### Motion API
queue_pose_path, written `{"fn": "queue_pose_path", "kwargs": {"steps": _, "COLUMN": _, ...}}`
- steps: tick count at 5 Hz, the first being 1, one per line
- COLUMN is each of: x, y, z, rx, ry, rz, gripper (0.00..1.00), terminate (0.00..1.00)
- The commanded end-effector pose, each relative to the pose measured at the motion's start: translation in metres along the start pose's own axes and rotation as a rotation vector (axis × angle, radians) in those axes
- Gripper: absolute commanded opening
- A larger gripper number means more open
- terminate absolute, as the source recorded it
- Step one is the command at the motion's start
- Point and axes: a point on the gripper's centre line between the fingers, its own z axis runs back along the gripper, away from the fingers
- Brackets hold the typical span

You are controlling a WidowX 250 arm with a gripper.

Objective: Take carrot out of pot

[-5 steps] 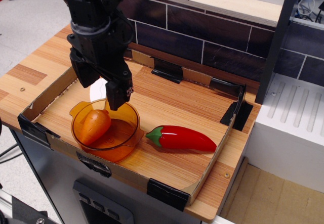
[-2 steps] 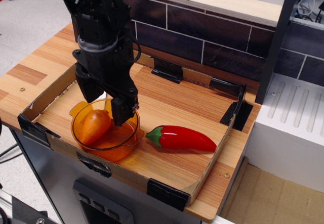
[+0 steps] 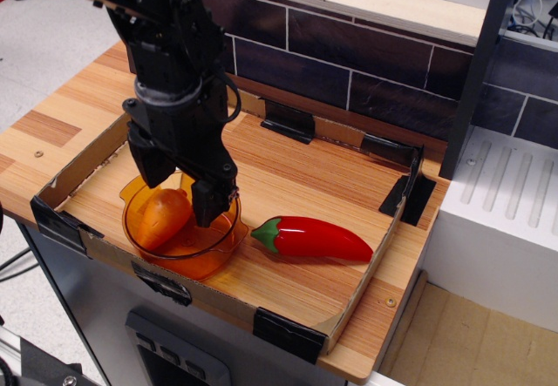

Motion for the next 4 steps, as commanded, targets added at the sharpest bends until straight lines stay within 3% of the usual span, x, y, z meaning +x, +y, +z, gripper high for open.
{"fn": "queue_pose_path", "kwargs": {"steps": 1, "x": -0.001, "y": 0.009, "z": -0.004, "rx": 0.029, "ry": -0.021, "rz": -0.001, "gripper": 1.0, "terminate": 0.0}}
{"fn": "queue_pose_path", "kwargs": {"steps": 4, "x": -0.004, "y": 0.006, "z": -0.015, "rx": 0.041, "ry": -0.004, "rz": 0.005, "gripper": 1.0, "terminate": 0.0}}
